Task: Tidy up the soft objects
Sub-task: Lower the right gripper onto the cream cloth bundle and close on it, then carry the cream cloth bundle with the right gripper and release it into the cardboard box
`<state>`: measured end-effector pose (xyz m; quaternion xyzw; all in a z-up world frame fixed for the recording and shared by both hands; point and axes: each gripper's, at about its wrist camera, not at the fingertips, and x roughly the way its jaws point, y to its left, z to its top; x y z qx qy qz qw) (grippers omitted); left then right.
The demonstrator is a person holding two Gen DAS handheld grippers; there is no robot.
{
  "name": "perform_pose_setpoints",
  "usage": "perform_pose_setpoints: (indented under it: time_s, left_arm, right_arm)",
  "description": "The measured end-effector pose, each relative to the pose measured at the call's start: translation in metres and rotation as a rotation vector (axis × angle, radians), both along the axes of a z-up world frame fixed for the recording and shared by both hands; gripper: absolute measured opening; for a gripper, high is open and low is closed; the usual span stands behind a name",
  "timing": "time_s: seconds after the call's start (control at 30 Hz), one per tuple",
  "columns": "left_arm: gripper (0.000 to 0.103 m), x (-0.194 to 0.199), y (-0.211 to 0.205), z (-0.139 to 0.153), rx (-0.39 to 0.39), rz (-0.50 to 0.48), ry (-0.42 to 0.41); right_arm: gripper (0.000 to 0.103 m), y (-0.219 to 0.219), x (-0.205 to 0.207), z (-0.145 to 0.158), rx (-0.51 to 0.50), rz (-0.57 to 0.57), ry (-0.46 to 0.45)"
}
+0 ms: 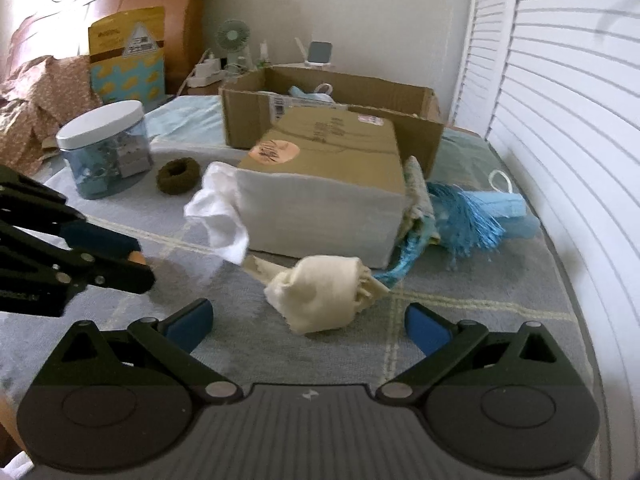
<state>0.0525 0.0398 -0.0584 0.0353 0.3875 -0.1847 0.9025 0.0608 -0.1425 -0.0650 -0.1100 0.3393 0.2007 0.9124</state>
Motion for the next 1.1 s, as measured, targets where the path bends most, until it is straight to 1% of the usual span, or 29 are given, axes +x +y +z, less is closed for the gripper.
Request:
perform_pose_setpoints:
  time_s: [0.07, 0.17, 0.23, 0.27, 0.33, 0.5, 0.57, 0.73, 0.83, 1.0, 1.1]
  left_arm:
    - [0.023, 0.0, 0.0, 0.0, 0.0, 0.001, 0.002]
    - [0.023, 0.001, 0.0, -0.001, 0.002, 0.001, 0.002]
    - [0.023, 0.001, 0.001, -0.001, 0.003, 0.001, 0.001]
    - [0.023, 0.001, 0.001, -0.001, 0.004, 0.0, 0.001]
    - [0.023, 0.001, 0.001, -0.001, 0.007, -0.003, 0.001]
    - [0.023, 0.002, 0.001, 0.0, 0.014, -0.011, 0.007]
    - [0.023, 0.003, 0.001, 0.001, 0.019, -0.017, 0.015]
    - [0.023, 0.001, 0.003, 0.009, 0.027, -0.037, 0.013]
    - [0.023, -0.001, 0.005, 0.014, 0.029, -0.05, 0.006]
    - [0.023, -0.005, 0.006, 0.02, 0.043, -0.07, -0.008]
    - [0.023, -0.008, 0.006, 0.024, 0.045, -0.079, -0.016]
  right_arm:
    - [0.103, 0.002, 0.001, 0.002, 0.003, 0.009, -0.001]
    - [0.099, 0.004, 0.004, 0.003, 0.005, 0.011, -0.003]
    - [0.091, 0.006, 0.007, 0.004, -0.007, -0.001, -0.005]
    - [0.084, 0.006, 0.009, 0.004, -0.01, 0.0, 0.002]
    - [0.078, 0.006, 0.012, 0.003, -0.014, -0.008, 0.01]
    - [0.058, 0.005, 0.011, 0.006, -0.016, -0.01, 0.02]
    - [0.054, 0.006, 0.01, 0.008, -0.022, -0.006, 0.021]
    - [0.051, 0.004, 0.007, 0.018, -0.018, 0.015, 0.031]
    - [0.05, 0.003, 0.003, 0.028, -0.017, 0.031, 0.027]
    - [0.05, -0.003, -0.003, 0.051, 0.011, 0.069, 0.039]
    - [0.05, -0.005, -0.003, 0.07, 0.021, 0.091, 0.03]
